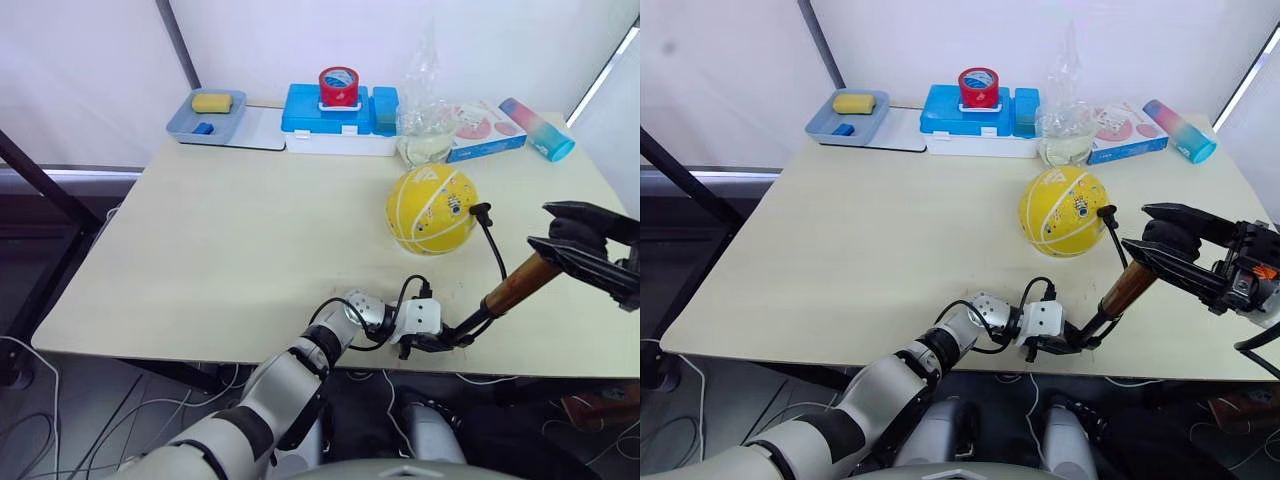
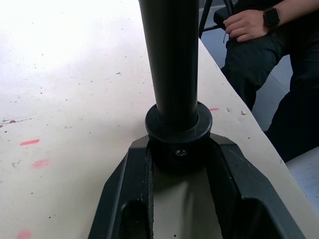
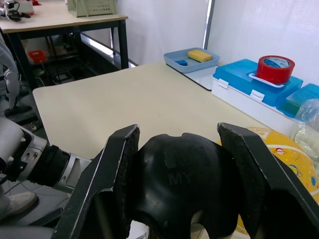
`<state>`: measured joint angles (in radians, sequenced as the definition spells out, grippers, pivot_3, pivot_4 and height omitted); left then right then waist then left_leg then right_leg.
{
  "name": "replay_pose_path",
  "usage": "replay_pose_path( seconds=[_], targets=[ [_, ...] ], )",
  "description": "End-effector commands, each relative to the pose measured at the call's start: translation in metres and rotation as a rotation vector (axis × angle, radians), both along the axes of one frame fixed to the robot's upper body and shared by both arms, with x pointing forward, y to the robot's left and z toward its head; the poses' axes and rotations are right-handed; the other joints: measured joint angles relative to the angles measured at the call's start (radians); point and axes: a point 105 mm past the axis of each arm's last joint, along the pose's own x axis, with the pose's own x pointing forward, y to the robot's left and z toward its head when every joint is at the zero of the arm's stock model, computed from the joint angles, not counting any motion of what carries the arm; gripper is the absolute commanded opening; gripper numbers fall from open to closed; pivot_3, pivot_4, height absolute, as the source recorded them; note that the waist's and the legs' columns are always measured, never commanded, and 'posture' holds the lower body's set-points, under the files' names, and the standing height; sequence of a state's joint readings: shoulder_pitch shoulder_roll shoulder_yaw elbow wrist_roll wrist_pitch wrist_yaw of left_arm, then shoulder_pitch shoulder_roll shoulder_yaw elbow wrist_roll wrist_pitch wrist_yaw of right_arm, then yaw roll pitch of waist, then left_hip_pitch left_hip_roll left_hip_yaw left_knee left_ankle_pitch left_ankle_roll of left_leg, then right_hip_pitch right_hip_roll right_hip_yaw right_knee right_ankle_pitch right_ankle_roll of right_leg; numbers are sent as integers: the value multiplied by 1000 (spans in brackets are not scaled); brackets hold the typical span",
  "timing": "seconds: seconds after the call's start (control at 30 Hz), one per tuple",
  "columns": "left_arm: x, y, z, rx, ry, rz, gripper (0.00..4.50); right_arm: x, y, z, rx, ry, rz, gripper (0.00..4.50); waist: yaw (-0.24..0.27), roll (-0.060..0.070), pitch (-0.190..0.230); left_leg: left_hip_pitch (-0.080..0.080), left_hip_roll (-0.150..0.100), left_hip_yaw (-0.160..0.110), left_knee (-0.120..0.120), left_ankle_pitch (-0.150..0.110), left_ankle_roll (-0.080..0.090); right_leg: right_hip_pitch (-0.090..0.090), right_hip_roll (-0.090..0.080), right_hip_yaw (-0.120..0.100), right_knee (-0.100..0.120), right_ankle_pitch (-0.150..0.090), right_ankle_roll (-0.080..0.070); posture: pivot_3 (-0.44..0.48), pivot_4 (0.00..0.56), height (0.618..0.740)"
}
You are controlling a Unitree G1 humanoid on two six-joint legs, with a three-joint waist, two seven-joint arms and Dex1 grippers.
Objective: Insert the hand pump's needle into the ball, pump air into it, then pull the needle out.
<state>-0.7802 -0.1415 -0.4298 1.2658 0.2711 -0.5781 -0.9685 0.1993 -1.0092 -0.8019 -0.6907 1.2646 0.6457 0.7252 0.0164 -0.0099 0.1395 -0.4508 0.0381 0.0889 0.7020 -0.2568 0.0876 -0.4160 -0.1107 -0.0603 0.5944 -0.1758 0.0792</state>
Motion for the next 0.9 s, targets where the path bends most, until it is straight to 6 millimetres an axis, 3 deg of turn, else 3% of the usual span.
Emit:
replay_pose_path(
  seconds=[0.03, 0.33, 0.43, 0.5, 0.63, 0.9],
  targets=[
    [-14, -7, -14, 66, 33, -37, 1016, 3, 0, -26, -44, 28, -19, 2012, 0, -2, -1, 0, 0, 0, 0, 0, 0, 0, 0, 0, 0, 0, 0, 0, 150, 739],
    [-13, -6, -14, 65, 32, -27, 1016, 11, 1, -108, -26, 134, -72, 2012, -1, -3, -4, 1, 1, -1, 0, 0, 0, 1, 1, 0, 0, -1, 1, 0, 150, 739],
    [-13, -7, -14, 62, 36, -26, 1015, 9, 9, -131, -31, 167, -51, 2012, -2, -2, -5, 1, 1, -1, 0, 0, 0, 1, 1, 0, 0, 0, 1, 0, 150, 739],
    [-13, -7, -14, 60, 38, -25, 1015, 9, 13, -135, -14, 171, -50, 2012, -2, -2, -5, 2, 1, -1, 0, 0, 0, 1, 1, 0, 0, 0, 1, 0, 150, 739],
    [-13, -8, -13, 58, 39, -25, 1015, 11, 12, -127, -5, 139, -54, 2012, -1, -2, -5, 1, 1, -1, 0, 0, 0, 1, 1, -1, 0, 0, 0, 0, 150, 739],
    [-13, -8, -13, 59, 39, -20, 1015, 5, 0, -66, -13, 34, -20, 2012, 0, 1, -4, 1, 0, -1, 0, 0, 0, 1, 0, 0, 0, 0, 0, 0, 150, 739]
  ],
)
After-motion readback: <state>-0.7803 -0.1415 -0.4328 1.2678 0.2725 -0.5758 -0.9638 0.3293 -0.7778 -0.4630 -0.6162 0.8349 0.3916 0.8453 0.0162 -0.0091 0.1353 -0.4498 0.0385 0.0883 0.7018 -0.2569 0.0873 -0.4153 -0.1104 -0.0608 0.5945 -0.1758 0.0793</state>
